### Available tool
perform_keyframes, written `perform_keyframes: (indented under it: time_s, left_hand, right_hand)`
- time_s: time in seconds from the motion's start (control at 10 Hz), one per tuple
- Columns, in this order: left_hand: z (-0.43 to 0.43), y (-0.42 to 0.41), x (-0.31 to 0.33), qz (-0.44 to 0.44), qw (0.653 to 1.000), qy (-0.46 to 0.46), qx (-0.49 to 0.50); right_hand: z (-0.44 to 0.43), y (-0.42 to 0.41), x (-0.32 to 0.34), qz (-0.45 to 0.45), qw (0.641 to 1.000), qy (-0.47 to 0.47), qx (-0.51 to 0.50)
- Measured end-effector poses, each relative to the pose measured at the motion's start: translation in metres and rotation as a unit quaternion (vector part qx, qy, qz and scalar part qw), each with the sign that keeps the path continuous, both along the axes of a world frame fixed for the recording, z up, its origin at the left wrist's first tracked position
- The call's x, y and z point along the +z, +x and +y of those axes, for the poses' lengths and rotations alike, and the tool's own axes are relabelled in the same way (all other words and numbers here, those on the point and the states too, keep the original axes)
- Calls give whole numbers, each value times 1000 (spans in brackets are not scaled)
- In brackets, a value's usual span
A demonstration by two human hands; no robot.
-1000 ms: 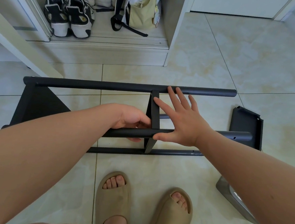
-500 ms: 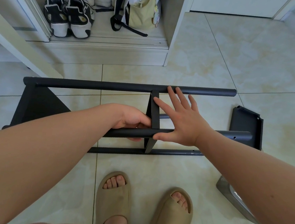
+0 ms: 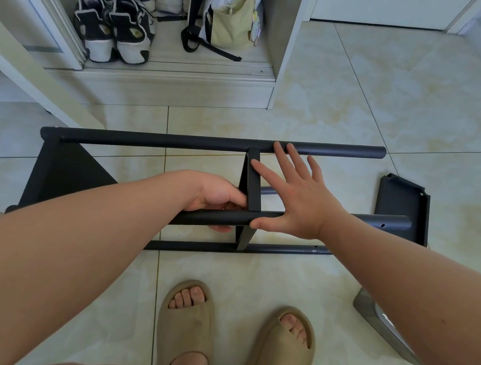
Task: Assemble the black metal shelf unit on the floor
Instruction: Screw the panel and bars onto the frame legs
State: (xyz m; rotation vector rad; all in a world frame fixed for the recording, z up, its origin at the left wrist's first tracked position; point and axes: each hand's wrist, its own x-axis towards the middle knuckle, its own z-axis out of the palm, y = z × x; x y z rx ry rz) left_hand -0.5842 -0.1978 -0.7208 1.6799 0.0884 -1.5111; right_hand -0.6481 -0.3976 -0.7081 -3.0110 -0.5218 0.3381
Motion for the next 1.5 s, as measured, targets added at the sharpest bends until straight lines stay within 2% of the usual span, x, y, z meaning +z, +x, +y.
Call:
perform_keyframes:
  time_s: [0.2, 0.5, 0.7, 0.9, 1.2, 1.4, 1.5]
  left_hand:
    - [5, 3, -3, 22, 999, -36, 2]
    - [1, 1, -1, -7, 1000, -15, -10]
    - [5, 3, -4, 35, 999, -34, 7]
    - [1, 3, -3, 14, 1000, -6, -1]
    - [5, 4, -3, 38, 999, -36, 4]
    - [1, 2, -2, 6, 1000, -2, -5]
    - [2, 2, -2, 30, 999, -13, -3]
  right_hand:
    - [0, 0, 1, 2, 1000, -4, 1]
    - [0, 0, 2, 3, 1000, -2, 0]
    - [0, 0, 0, -1, 1000, -2, 2]
    - [-1, 0, 0, 0, 1000, -1, 2]
    - [0, 0, 0, 1, 1000, -1, 1]
    - [0, 0, 1, 1, 1000, -5, 2]
    - [0, 0, 1, 2, 1000, -3, 2]
